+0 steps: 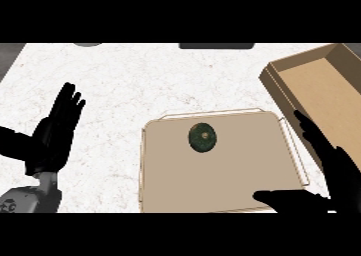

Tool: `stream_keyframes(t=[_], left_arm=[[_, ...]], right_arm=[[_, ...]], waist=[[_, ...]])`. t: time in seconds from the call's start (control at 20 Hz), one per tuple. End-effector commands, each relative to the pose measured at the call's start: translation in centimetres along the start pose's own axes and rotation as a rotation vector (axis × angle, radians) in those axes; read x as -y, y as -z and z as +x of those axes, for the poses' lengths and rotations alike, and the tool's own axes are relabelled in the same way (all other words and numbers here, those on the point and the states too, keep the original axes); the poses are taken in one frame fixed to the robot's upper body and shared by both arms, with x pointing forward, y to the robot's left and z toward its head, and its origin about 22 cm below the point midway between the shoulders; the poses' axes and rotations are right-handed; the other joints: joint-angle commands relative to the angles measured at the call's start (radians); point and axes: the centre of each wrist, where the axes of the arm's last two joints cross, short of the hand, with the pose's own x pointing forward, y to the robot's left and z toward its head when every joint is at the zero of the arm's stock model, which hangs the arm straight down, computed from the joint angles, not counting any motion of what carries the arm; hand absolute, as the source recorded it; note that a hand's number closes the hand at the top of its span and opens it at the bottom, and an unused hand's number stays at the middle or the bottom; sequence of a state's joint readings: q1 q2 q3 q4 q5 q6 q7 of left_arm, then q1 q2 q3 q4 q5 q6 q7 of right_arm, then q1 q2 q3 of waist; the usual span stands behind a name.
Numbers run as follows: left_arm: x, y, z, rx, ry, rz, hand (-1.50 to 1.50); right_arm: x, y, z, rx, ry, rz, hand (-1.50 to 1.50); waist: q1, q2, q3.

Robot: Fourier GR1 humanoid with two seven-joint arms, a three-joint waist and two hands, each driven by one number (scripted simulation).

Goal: Pick the squash from the tray and place it in the cardboard box

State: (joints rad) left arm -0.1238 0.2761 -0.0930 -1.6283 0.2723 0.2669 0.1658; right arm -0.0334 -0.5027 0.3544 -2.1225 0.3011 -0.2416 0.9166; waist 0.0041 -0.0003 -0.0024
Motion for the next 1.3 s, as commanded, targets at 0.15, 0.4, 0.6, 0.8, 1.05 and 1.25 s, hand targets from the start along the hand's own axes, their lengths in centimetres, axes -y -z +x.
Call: stream_keyframes(t=[0.15, 0.4, 0.6, 0.8, 1.05, 1.25], left_arm=[[1.0, -0.9, 0.1, -0.007, -0.016, -0.010, 0.00], [-1.9, 0.9, -0.6, 0.003, -0.001, 0.016, 0.00], [1.3, 0.5, -0.1, 0.006, -0.010, -0.013, 0.00], [-3.1, 0.4, 0.8, 0.008, 0.005, 0.001, 0.00], [-0.2, -0.6, -0.5, 0.009, -0.003, 0.010, 0.00], [0.2, -0.2, 1.9, 0.014, -0.002, 0.005, 0.00]], right_arm=[[-3.7, 0.3, 6.0, 0.004, 0.001, 0.049, -1.50], [-5.3, 2.2, 5.8, -0.066, -0.049, 0.045, -1.50], [-5.5, 2.8, 6.1, -0.093, 0.007, 0.073, -1.50], [-7.1, 2.0, 4.5, -0.094, 0.006, 0.083, -1.50], [-8.8, 3.7, 4.3, -0.112, -0.002, 0.056, -1.50], [-8.7, 4.0, 6.1, -0.112, -0.014, 0.036, -1.50]], waist=[[0.005, 0.000, 0.002], [0.000, 0.002, 0.001], [-0.002, 0.001, 0.002], [-0.004, 0.000, 0.002], [-0.003, 0.000, 0.002], [-0.002, 0.000, 0.002]])
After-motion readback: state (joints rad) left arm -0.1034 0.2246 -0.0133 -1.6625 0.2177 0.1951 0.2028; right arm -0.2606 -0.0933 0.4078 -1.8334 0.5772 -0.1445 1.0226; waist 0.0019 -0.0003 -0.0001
